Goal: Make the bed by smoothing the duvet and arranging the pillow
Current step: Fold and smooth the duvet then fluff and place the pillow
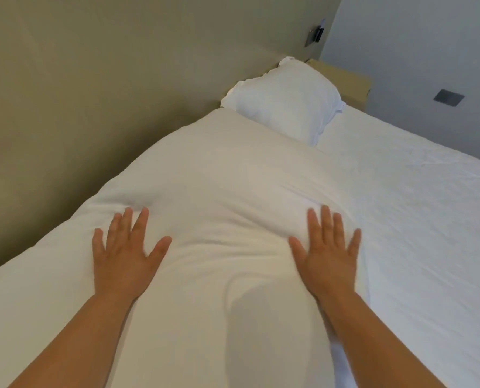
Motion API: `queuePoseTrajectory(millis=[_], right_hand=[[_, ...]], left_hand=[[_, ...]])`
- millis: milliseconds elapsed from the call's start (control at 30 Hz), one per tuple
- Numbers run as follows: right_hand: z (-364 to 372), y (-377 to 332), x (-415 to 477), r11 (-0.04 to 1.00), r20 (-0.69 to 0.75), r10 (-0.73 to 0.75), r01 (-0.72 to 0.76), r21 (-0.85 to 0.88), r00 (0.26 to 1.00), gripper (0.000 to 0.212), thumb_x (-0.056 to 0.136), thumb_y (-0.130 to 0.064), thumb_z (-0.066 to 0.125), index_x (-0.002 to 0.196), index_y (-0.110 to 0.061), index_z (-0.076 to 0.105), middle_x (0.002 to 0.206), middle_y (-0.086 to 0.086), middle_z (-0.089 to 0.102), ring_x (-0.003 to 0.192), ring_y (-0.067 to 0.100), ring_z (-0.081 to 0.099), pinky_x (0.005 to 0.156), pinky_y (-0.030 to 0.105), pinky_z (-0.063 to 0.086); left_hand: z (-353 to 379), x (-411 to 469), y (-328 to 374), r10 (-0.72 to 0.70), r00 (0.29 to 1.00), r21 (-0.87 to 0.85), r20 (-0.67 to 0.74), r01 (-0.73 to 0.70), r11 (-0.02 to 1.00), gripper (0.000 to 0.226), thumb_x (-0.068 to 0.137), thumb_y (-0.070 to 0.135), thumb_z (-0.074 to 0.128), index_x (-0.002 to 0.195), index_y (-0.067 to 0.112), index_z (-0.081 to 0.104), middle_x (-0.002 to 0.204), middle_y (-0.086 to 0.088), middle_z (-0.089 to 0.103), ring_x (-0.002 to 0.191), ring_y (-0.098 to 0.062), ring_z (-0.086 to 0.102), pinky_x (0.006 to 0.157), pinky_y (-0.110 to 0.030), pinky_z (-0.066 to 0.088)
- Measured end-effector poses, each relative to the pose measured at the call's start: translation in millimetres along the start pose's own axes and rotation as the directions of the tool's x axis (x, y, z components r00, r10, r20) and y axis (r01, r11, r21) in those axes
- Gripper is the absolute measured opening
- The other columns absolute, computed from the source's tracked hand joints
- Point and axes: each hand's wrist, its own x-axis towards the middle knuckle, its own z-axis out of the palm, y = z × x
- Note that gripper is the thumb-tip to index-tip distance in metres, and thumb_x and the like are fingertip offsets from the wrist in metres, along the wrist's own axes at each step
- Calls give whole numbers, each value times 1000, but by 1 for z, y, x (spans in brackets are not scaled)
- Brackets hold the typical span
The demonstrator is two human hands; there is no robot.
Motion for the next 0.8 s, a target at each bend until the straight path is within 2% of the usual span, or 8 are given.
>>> queuePoseTrajectory(millis=[100,167,300,400,600,667,733,800], right_hand=[[-20,67,-6,905,300,358,-408,121,884,61,96,-52,15,148,-20,12,155,7,22,140,28,26,114,43,15],[-32,81,-6,879,275,431,-468,86,859,58,98,-42,24,148,-16,11,156,9,18,142,29,21,115,43,18],[-52,49,9,960,-61,181,-163,228,982,61,94,-43,32,148,-18,13,158,9,6,146,25,6,117,37,5],[-50,17,24,966,-20,-224,224,132,974,92,64,-64,-2,147,-27,17,158,1,6,146,19,2,117,36,-3],[-28,25,67,941,153,-277,236,242,949,119,42,-89,-14,146,-36,10,157,-14,4,145,5,-2,116,29,-5],[-21,33,103,940,172,-251,197,279,953,95,67,-83,-3,146,-34,16,157,-12,6,145,6,-1,117,29,-4],[-7,38,147,942,203,-253,193,273,946,59,94,-56,16,146,-30,18,158,-7,5,145,9,-1,117,31,-3],[13,38,192,939,184,-270,216,268,945,52,98,-44,21,147,-27,16,158,-4,4,146,12,1,118,32,-2]], left_hand=[[7,-5,11,12,1000,4,11,-12,1000,99,61,70,-7,148,24,10,158,-3,5,146,-17,-2,110,-33,-10],[7,-8,15,8,1000,18,28,-9,1000,103,58,69,-10,148,24,8,158,-3,3,146,-17,-3,110,-33,-11],[-14,-8,33,-18,999,-34,-30,17,999,85,71,59,10,147,21,15,158,-2,6,145,-17,-1,113,-37,-10],[-34,13,78,93,980,-135,-173,-117,984,70,82,49,18,146,21,21,157,-2,11,145,-18,3,112,-33,-9],[-19,104,186,236,959,-98,-155,-252,963,52,98,41,25,147,28,14,157,3,8,145,-13,1,115,-39,-8],[7,126,194,236,962,-34,-136,-242,970,54,96,48,18,146,31,15,157,5,10,145,-12,1,115,-40,-8],[36,133,192,252,958,39,-136,-249,968,69,84,60,1,146,33,18,157,6,13,145,-12,2,114,-37,-11],[58,138,189,263,952,75,-156,-254,964,88,67,63,-11,145,35,20,156,7,16,145,-12,5,110,-32,-14]])
